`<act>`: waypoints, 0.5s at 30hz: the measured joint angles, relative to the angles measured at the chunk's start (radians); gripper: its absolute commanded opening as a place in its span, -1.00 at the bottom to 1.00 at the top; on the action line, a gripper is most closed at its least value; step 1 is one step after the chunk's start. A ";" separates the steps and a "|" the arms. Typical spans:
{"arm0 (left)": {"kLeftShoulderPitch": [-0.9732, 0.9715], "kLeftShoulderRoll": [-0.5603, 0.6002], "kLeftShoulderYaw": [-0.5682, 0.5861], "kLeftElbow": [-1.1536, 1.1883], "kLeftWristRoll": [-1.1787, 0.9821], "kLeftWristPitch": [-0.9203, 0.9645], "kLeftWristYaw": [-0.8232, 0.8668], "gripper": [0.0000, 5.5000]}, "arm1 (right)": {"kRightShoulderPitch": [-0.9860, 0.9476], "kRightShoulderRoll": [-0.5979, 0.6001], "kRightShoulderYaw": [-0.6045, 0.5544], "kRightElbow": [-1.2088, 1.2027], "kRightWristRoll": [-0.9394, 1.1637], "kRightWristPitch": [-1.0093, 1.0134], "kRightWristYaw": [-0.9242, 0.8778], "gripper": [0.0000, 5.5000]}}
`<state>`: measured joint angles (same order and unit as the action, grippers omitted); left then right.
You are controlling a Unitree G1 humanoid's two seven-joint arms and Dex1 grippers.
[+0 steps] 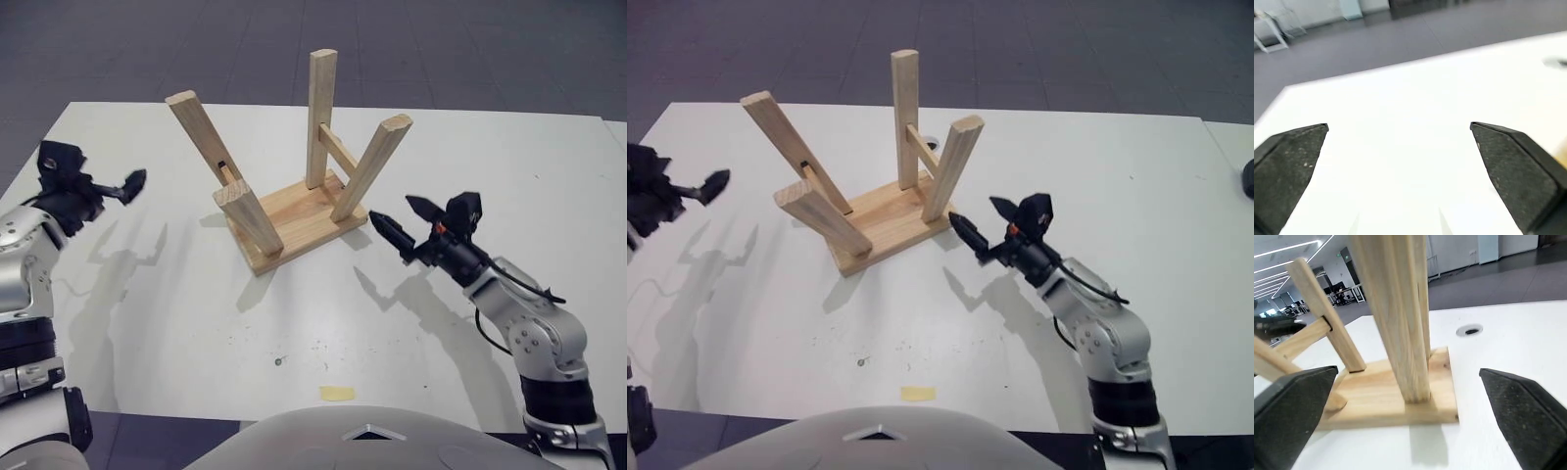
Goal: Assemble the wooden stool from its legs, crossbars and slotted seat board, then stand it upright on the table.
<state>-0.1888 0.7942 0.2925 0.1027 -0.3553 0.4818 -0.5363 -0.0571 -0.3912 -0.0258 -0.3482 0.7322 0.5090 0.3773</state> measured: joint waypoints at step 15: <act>-0.082 -0.125 -0.154 -0.070 0.058 -0.007 -0.012 0.96 | -0.293 0.219 0.043 0.336 -0.243 -0.164 -0.034 0.96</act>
<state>-0.2709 0.6697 0.1383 0.0328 -0.2970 0.4746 -0.5484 -0.3502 -0.1721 0.0169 -0.0121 0.4889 0.3445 0.3432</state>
